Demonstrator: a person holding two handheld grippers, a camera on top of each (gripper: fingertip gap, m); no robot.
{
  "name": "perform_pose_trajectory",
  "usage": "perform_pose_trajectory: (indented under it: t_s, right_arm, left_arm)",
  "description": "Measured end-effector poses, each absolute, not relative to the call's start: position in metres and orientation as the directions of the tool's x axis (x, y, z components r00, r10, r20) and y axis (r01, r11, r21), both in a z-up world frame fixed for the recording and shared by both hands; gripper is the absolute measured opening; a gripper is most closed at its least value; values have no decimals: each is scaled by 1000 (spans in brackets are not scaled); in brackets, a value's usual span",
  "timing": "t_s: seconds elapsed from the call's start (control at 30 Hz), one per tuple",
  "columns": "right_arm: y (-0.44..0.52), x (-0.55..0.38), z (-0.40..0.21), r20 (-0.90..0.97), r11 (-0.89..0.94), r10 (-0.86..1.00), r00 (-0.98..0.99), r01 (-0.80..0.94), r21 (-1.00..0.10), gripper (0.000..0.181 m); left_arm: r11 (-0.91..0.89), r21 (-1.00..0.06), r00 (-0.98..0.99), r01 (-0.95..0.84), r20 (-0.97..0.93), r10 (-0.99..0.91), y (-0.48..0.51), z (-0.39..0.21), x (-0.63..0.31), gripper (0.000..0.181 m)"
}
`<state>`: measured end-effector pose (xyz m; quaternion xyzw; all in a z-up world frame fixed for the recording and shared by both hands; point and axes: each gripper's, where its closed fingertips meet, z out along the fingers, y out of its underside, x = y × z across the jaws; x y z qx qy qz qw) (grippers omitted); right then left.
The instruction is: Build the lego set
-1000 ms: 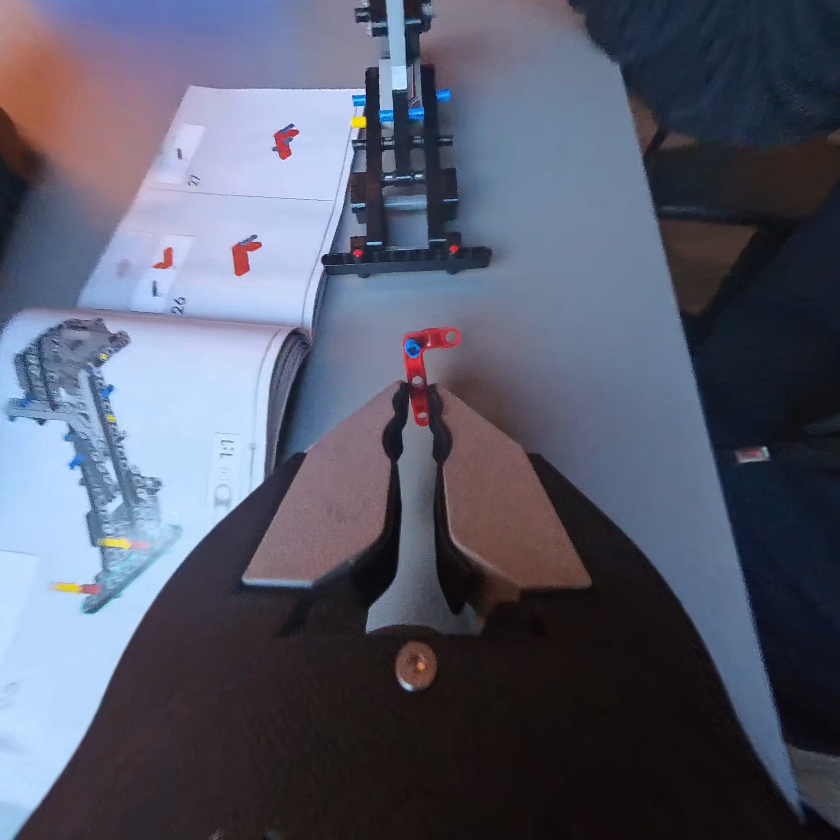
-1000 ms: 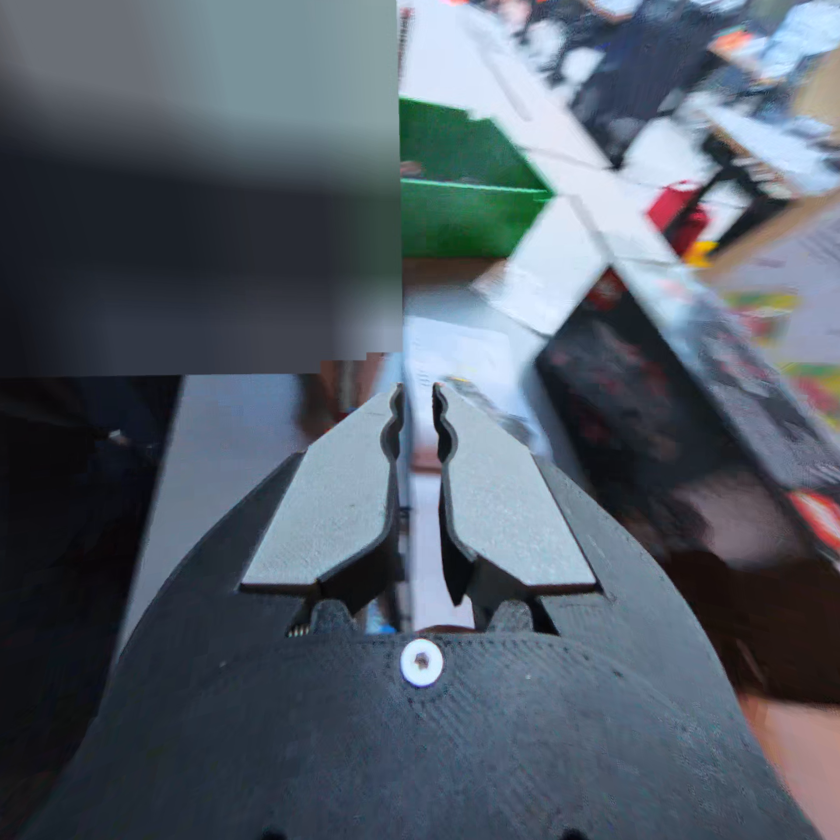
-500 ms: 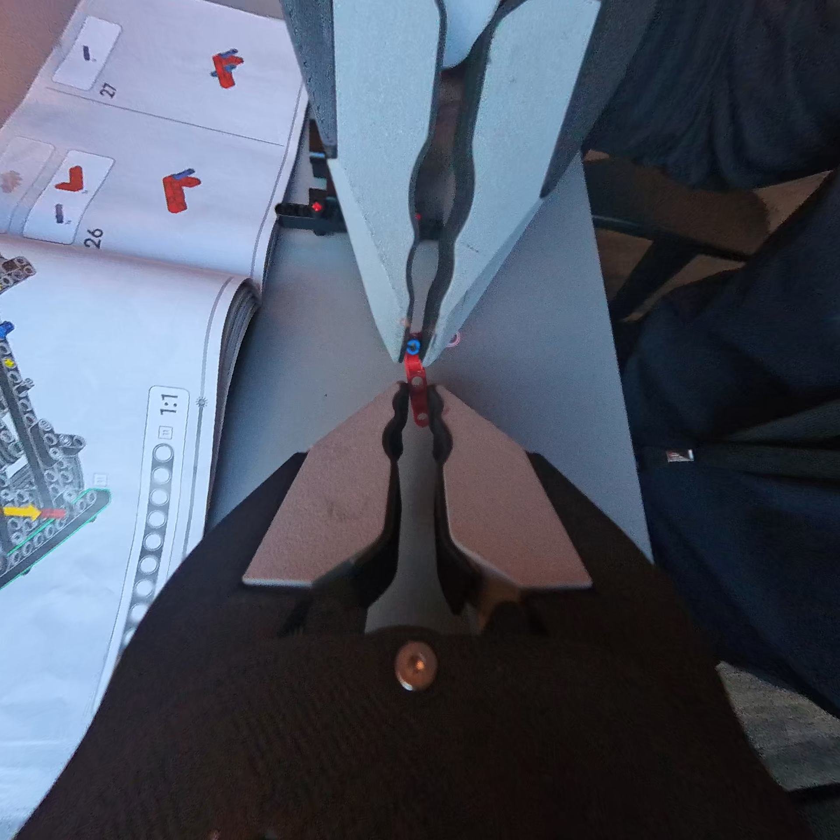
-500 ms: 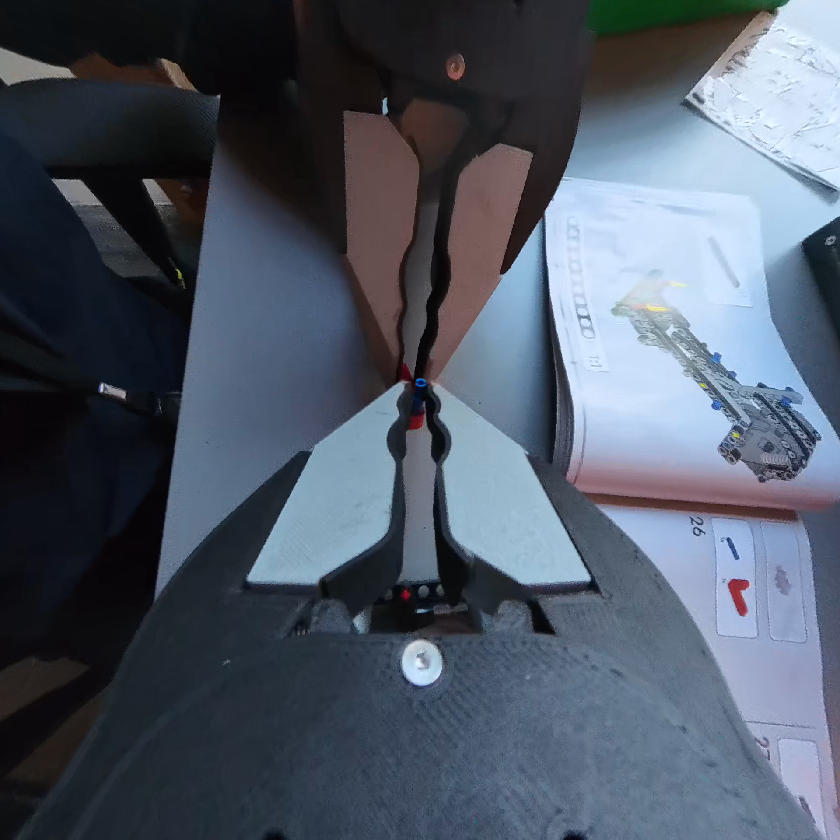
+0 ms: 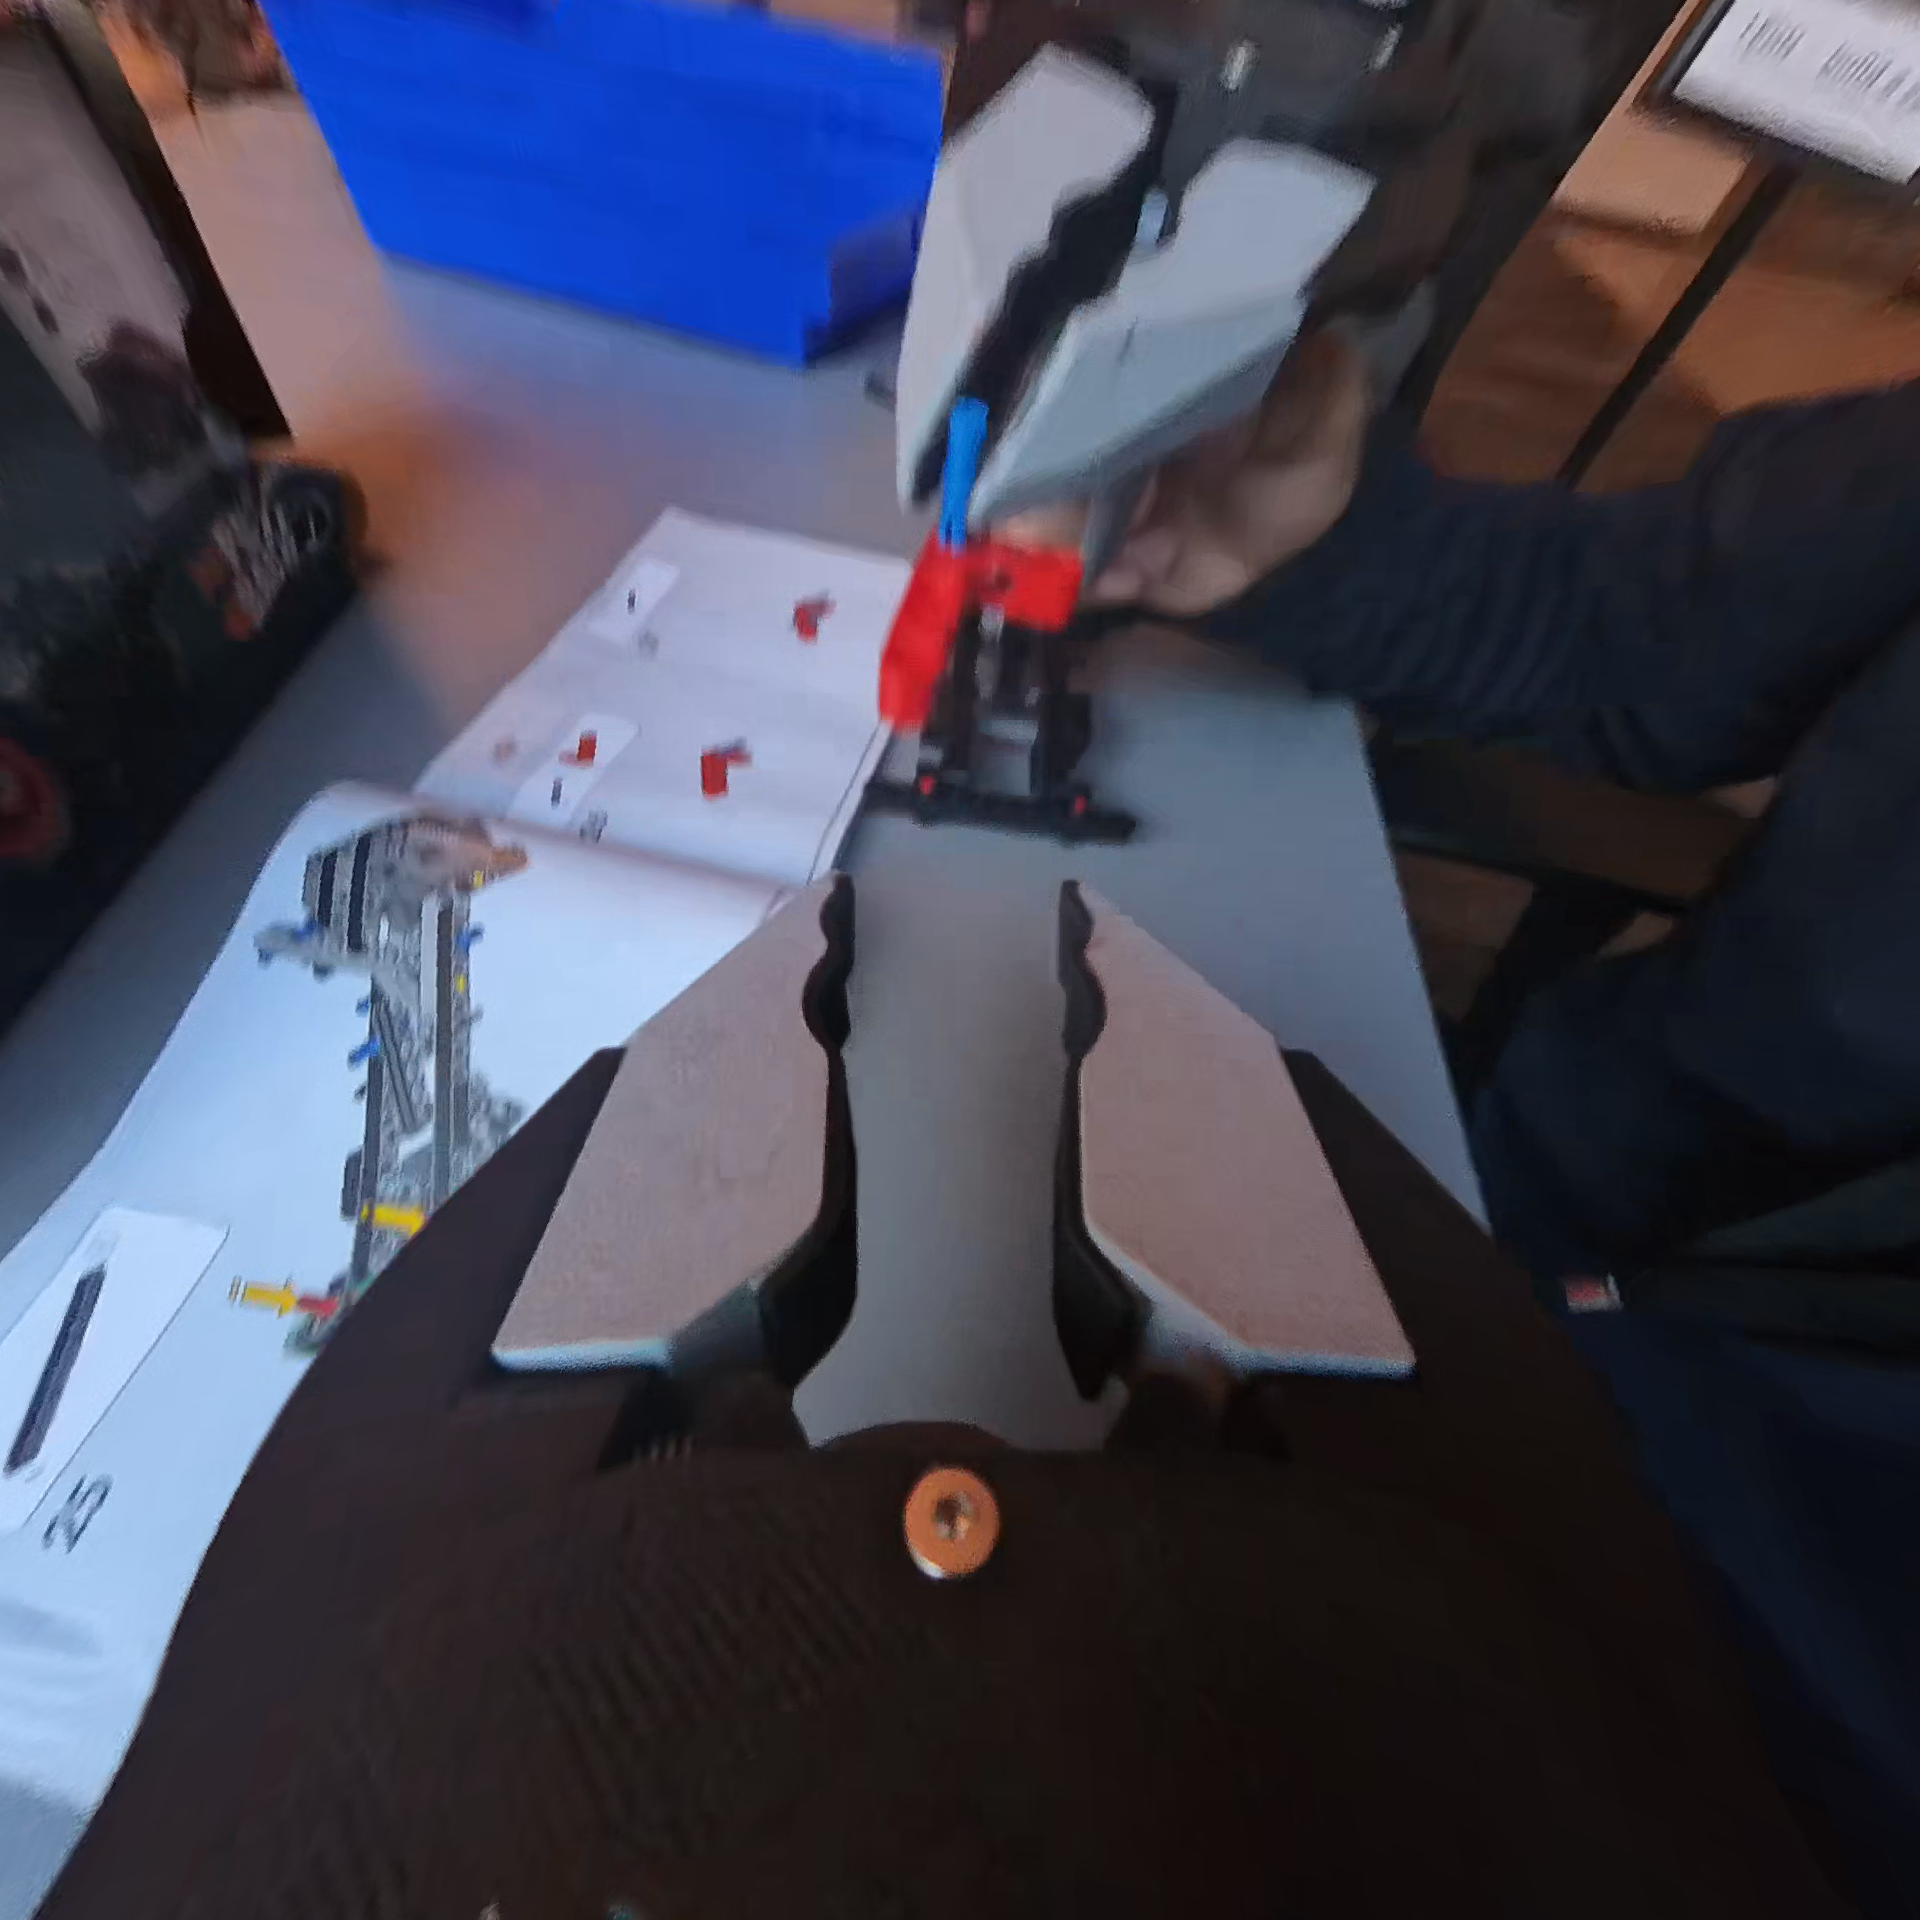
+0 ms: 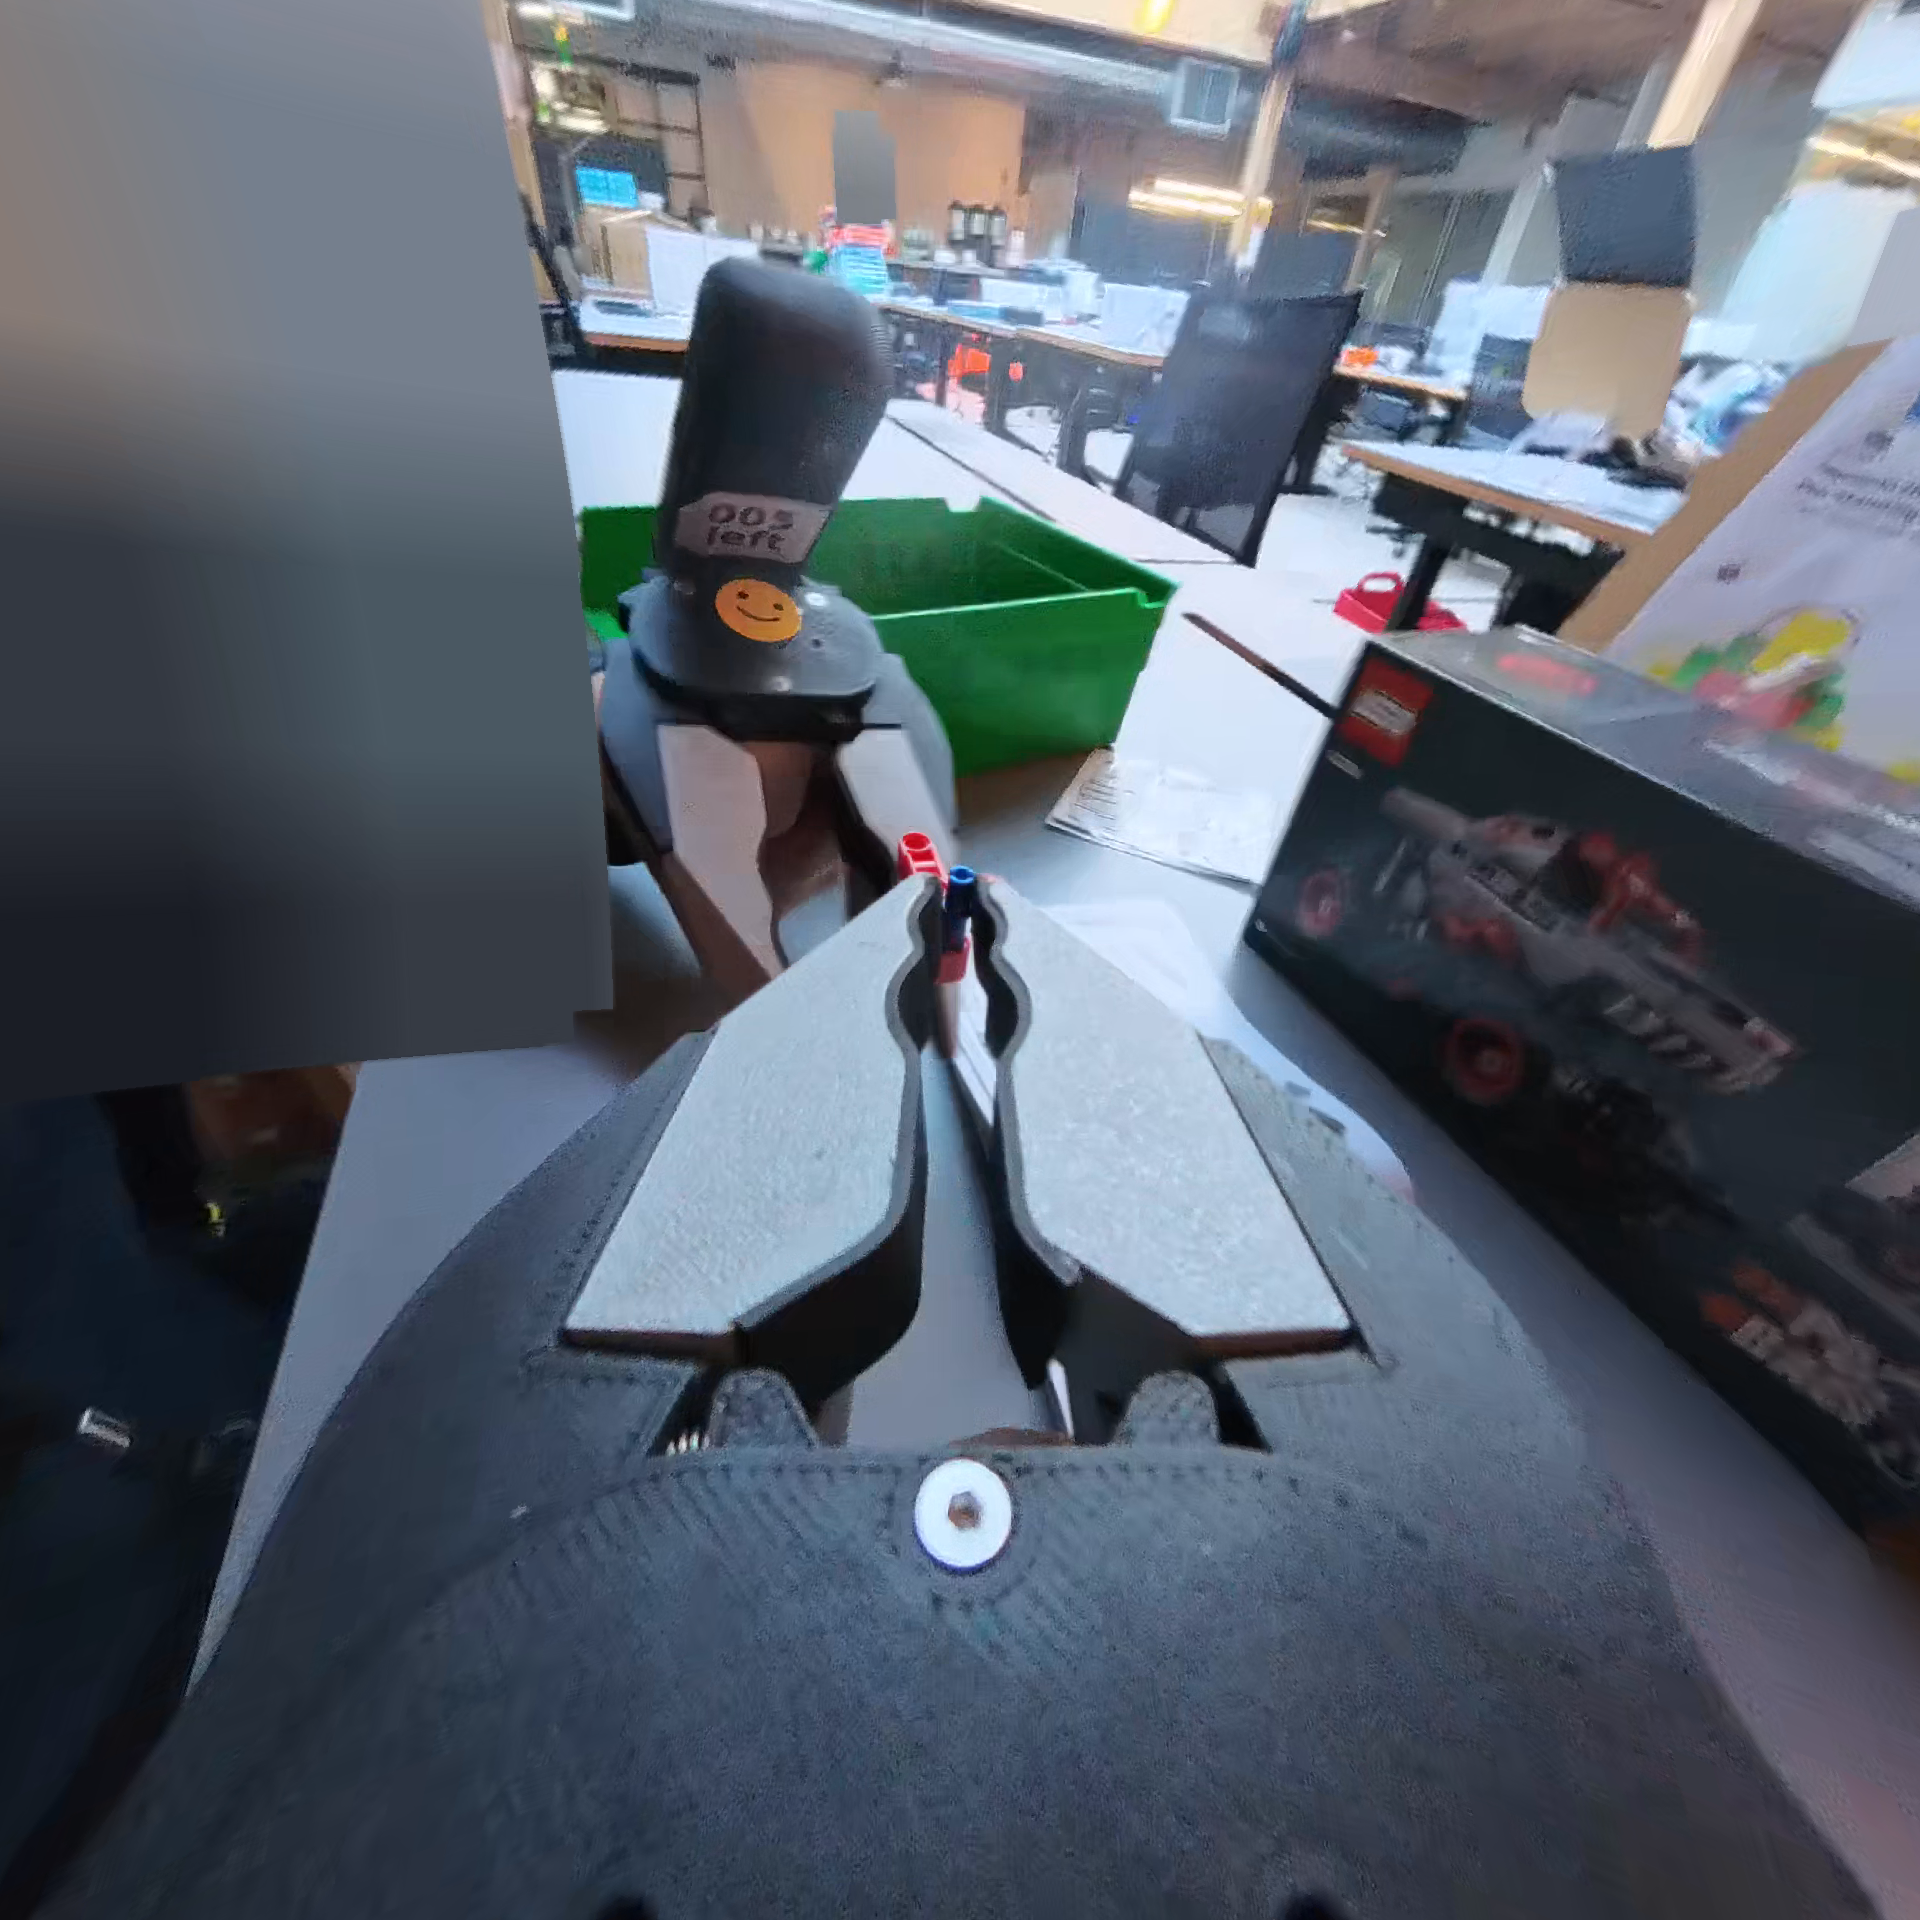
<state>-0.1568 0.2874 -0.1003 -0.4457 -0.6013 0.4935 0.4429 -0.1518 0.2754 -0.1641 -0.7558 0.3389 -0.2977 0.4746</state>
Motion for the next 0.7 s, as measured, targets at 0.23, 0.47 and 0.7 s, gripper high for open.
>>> perform_pose_trajectory:
  t_s: [0.23,0.47,0.7]
  right_arm:
    - [268,-162,-103,82,100,951,-299,47,-994,2]
    - [262,-165,-107,31,47,937,-349,37,-998,2]
    - [263,-167,-123,35,80,941,-337,120,-990,2]
  left_arm:
    - [-228,-973,502,33,213,-838,269,-121,-148,23]
    - [-170,-985,517,14,153,-842,267,-120,-146,5]
    - [-208,-975,570,-76,129,-811,271,-138,-147,4]
